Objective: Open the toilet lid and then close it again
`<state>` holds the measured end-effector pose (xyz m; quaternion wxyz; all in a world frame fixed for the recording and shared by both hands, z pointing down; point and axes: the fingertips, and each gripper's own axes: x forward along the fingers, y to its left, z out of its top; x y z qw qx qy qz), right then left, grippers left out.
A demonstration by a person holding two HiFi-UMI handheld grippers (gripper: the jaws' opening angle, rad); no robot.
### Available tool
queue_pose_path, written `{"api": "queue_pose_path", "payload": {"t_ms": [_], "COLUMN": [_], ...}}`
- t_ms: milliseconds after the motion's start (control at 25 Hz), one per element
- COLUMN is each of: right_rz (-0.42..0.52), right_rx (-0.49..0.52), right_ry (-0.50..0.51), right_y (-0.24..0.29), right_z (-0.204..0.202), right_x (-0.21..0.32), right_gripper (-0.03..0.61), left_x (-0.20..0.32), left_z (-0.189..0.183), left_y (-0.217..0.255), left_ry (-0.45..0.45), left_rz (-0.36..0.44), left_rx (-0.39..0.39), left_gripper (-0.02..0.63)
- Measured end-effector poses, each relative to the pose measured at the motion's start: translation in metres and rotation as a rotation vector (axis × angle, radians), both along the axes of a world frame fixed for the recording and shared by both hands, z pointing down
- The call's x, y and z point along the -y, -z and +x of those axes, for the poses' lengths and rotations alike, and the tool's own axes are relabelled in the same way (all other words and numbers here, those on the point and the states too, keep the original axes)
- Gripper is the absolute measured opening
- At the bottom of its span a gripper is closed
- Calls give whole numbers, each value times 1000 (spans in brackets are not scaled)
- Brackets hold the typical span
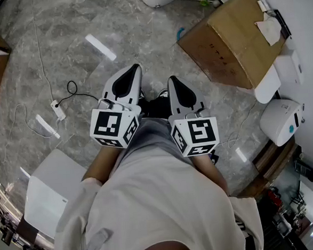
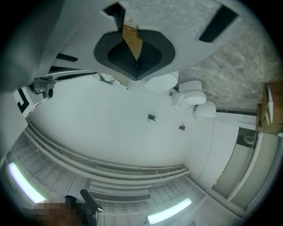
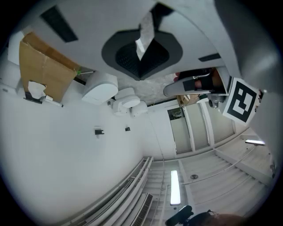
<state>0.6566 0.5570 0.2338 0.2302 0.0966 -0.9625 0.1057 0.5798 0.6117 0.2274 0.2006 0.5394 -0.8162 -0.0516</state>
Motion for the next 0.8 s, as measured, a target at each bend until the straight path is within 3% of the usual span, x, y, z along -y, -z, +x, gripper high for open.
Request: {"api": "queue_pose_path", "payload": {"t_ms": [320,560,800], "right_rz": [1,-88,-85], "right_rx": [-5,39,60], "right_ry": [-6,-24,8], "right_y": [1,3,4], "right_z": [-16,-33,-51], "right_x": [-5,3,25], "right_gripper": [11,11,11], "left_x": [-6,-3,8], "left_z": [-11,-25,-48], "left_y": [2,-1,-1], "left_ry": [-22,-8,13], "left_rz": [-6,-35,-43], "left_rx": [-9,22,24], "left_gripper": [8,7,8]}}
